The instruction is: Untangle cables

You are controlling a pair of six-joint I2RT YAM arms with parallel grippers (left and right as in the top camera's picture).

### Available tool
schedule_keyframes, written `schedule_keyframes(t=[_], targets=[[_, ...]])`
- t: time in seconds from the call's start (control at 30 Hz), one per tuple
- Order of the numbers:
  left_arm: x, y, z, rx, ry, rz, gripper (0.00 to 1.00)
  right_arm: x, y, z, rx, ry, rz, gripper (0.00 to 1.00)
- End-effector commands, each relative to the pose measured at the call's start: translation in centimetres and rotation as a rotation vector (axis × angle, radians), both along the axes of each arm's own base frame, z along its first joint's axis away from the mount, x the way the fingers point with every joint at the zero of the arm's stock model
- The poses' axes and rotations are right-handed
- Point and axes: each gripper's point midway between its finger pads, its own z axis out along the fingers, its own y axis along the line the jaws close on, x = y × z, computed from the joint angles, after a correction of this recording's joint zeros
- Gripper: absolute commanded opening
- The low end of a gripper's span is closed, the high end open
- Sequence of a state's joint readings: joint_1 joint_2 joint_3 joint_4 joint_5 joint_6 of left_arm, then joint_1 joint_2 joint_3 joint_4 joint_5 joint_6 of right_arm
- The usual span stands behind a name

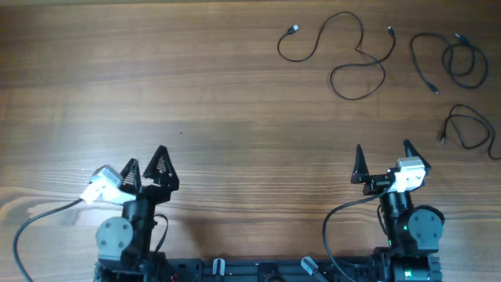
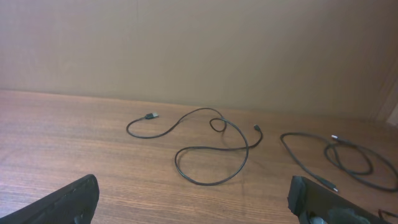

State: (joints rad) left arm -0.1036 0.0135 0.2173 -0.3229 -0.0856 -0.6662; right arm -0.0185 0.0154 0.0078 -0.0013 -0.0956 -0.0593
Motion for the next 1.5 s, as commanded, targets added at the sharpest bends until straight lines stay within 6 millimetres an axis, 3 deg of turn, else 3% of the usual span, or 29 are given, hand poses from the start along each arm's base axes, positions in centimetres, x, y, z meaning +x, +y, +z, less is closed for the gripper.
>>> schedule_keyframes(t=[0.0, 0.27, 0.47, 1.47], targets=[[1.0, -0.2, -2.6, 0.033, -0.003, -0.013, 1.0, 0.0, -0.3, 0.3, -0.019, -0.014, -0.015, 1.0], [1.7, -1.4, -3.8, 0.284, -0.066, -0.099, 1.0, 0.0, -0.3, 0.3, -0.019, -0.014, -0.015, 1.0], [1.3, -4.1, -3.8, 0.494, -0.118, -0.272, 1.0, 0.0, -0.3, 0.3, -0.019, -0.014, -0.015, 1.0], [1.4, -3.6, -3.7, 0.503, -0.112, -0.246, 1.0, 0.0, -0.3, 0.3, -0.019, -0.014, -0.015, 1.0]])
